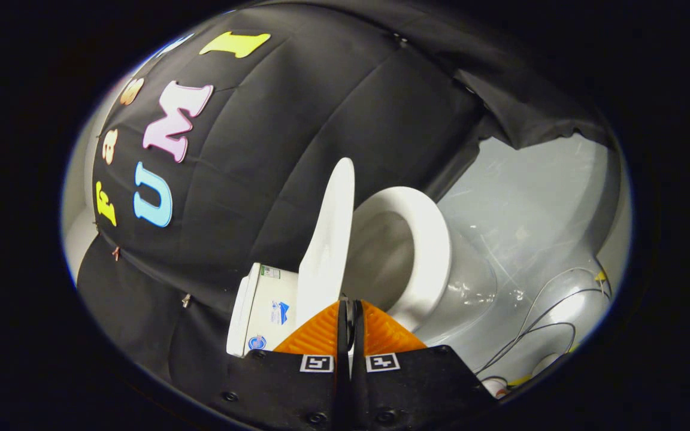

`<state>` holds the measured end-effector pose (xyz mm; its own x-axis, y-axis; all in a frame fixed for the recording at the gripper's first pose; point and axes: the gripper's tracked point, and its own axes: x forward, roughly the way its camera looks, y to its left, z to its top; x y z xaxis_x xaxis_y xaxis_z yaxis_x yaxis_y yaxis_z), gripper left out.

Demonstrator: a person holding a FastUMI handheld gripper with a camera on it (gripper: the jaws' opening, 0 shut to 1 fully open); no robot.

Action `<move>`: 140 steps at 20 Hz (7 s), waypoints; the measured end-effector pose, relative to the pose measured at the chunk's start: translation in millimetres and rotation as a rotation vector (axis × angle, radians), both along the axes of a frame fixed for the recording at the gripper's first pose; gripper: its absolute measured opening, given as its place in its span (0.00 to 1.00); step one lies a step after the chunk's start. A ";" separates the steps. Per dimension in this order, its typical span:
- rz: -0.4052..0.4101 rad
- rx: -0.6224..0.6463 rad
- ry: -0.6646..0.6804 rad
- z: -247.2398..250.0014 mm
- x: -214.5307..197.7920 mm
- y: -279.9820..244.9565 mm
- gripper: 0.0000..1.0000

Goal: Open the toilet lid.

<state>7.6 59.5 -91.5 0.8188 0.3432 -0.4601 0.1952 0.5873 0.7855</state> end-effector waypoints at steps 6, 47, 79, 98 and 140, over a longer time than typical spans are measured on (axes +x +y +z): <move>0.044 -0.136 -0.051 51.4 5.8 26.3 0.05; 0.046 -0.948 -0.129 229.3 25.1 280.6 0.05; 0.141 -1.106 -0.255 227.7 11.5 465.8 0.07; 0.196 -1.057 -0.266 221.8 13.9 465.2 0.77; -0.002 -0.966 -0.558 264.8 -1.9 106.8 0.99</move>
